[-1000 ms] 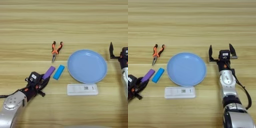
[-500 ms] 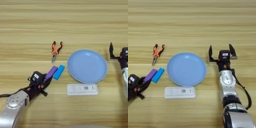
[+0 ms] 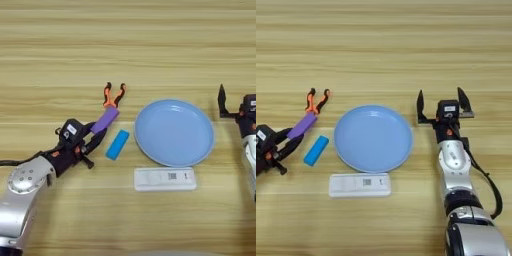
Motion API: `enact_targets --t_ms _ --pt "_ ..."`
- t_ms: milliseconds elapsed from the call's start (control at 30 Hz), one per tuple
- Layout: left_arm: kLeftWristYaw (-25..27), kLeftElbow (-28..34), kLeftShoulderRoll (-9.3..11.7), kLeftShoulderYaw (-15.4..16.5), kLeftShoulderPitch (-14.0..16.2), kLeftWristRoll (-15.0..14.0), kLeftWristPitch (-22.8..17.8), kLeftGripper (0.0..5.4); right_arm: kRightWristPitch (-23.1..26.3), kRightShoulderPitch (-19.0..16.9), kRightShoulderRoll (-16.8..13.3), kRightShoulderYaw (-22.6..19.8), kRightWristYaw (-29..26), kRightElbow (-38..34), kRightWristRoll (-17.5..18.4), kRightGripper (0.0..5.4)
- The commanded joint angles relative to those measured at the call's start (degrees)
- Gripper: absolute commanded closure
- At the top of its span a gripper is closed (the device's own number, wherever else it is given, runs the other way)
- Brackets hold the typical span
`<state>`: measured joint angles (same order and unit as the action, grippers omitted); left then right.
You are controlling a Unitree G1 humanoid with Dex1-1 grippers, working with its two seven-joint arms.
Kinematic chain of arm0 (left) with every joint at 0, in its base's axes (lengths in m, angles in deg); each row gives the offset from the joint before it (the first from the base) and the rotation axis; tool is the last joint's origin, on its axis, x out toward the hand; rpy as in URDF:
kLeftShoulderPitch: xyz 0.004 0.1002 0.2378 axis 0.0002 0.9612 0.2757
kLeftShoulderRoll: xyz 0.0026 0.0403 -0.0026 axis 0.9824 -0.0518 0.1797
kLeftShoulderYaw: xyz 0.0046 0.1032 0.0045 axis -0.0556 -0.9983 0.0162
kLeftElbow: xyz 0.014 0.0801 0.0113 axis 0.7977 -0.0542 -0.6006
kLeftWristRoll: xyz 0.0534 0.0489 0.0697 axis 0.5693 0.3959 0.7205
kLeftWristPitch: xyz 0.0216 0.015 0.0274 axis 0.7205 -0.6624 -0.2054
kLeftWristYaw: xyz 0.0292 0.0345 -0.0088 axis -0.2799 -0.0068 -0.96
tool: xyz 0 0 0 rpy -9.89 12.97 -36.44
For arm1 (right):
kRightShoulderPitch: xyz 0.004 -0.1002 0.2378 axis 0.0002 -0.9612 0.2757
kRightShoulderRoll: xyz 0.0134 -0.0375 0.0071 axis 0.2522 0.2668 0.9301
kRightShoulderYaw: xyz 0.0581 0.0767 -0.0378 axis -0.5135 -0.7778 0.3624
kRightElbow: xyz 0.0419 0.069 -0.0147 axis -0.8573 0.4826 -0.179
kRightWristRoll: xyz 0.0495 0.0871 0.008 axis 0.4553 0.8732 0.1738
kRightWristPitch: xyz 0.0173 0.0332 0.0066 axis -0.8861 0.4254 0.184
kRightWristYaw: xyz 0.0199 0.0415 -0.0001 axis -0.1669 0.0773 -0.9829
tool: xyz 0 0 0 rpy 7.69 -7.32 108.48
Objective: Move the objects on the table
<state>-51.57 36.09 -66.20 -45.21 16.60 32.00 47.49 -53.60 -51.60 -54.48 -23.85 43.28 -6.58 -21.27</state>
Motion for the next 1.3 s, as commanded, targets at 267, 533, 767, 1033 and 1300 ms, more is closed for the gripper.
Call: enact_targets --t_ms 267,533,767,1033,1300 --pt "3.19 3.69 3.45 2.12 -2.37 -2.53 -1.62 4.06 -0.18 0.07 0.57 0.44 0.52 -1.14 -0.09 0.0" --pt "7.81 7.0 5.01 1.59 -2.2 -5.53 -1.47 4.06 -0.18 -0.39 0.68 0.33 -0.13 -1.93 0.73 0.0" --pt "10.21 8.86 4.49 -0.57 -0.92 -6.97 -1.59 4.06 0.14 -1.78 0.5 0.14 -1.38 -3.97 1.63 0.0" --pt "11.95 11.12 4.63 -4.41 -1.21 -7.28 -1.69 4.06 0.74 -3.73 0.28 -0.22 -2.66 -7.06 2.81 0.0" --pt "16.16 8.52 4.96 -7.35 -3.33 -7.62 -0.49 4.06 4.35 -7.53 -0.52 0.05 -12.21 -17.61 10.62 0.0"
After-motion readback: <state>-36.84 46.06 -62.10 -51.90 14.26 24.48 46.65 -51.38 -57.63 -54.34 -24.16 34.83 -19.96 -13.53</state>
